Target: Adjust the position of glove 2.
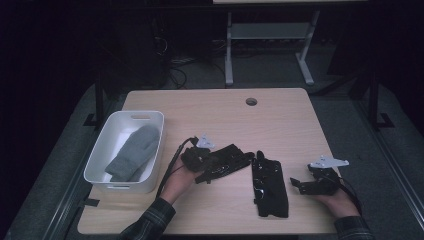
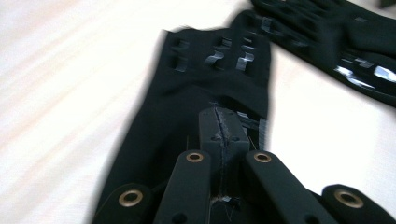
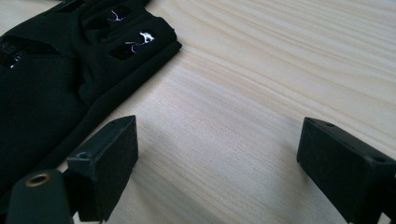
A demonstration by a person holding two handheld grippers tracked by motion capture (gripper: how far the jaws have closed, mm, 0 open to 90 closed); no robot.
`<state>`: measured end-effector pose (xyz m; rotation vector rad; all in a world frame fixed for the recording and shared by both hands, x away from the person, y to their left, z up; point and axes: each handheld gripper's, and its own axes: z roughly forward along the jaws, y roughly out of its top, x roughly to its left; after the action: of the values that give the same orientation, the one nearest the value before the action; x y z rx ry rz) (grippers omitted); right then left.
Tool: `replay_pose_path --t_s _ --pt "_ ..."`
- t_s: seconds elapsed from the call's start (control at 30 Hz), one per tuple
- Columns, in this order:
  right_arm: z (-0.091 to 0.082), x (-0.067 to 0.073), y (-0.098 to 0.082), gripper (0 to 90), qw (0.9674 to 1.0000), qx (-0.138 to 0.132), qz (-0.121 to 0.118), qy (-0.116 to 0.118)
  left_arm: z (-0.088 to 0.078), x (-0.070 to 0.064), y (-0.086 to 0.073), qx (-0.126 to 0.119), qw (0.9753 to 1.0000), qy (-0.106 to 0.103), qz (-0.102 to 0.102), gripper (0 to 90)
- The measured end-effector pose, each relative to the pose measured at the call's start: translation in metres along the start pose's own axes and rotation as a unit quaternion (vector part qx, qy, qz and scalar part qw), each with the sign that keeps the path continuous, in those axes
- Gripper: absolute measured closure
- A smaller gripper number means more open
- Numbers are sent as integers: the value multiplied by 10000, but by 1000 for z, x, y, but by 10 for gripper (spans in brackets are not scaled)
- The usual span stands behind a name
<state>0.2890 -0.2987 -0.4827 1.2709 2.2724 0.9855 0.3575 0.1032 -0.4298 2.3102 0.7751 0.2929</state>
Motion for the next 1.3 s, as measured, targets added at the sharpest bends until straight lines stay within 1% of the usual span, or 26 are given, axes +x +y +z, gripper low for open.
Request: replay_pose_path --t_s 0.1,0.17,0.2,0.27,0.3,0.37,0.47,0.57,0.6,0.67,0.77,0.8,0.87,0.97,1.03,1.13,1.2,1.23,1.27,1.3 --pt "0 0 0 124 10000 1 1 0 7 16 0 185 9992 337 -53 895" --pt "0 0 0 124 10000 1 2 0 14 25 -4 274 9986 401 -194 895" --pt "0 0 0 124 10000 0 1 0 17 27 -7 364 9982 430 -220 895" --pt "0 0 0 124 10000 0 1 0 19 29 -13 383 9981 287 -389 894" --pt "0 0 0 124 10000 0 3 -1 18 29 -15 409 9981 263 -379 895" --pt "0 0 0 124 10000 -3 15 -1 15 27 -16 478 9982 229 -294 895" --pt "0 0 0 124 10000 -5 25 -1 10 22 -20 499 9984 166 -231 895" --pt "0 0 0 124 10000 -5 24 -1 4 15 -26 495 9986 11 -198 895" --pt "0 0 0 124 10000 -5 21 -1 3 11 -29 477 9987 -33 -189 895" --pt "0 0 0 124 10000 -5 20 -2 0 3 -32 521 9986 -80 -55 895" --pt "0 0 0 124 10000 -7 26 -7 -6 -7 -35 510 9984 -222 60 894" --pt "0 0 0 124 10000 -6 27 -7 -8 -10 -36 505 9984 -254 82 894" --pt "0 0 0 124 10000 -7 25 -7 -9 -15 -38 510 9979 -382 114 894" --pt "0 0 0 124 10000 -6 25 -8 -11 -23 -38 457 9971 -601 124 894" --pt "0 1 0 122 10000 -7 27 -11 -10 -28 -37 499 9962 -678 220 894" --pt "1 1 1 115 10000 -1 31 -16 -5 -36 -36 440 9951 -864 204 894" --pt "1 1 1 112 10000 4 30 -21 -4 -40 -35 444 9939 -976 241 894" --pt "1 1 1 111 10000 4 27 -23 -4 -42 -34 460 9935 -992 301 894" --pt "1 1 1 109 10000 5 27 -21 -4 -43 -34 442 9938 -963 326 894" --pt "1 1 1 106 10000 7 26 -19 -4 -43 -33 385 9944 -941 305 893"
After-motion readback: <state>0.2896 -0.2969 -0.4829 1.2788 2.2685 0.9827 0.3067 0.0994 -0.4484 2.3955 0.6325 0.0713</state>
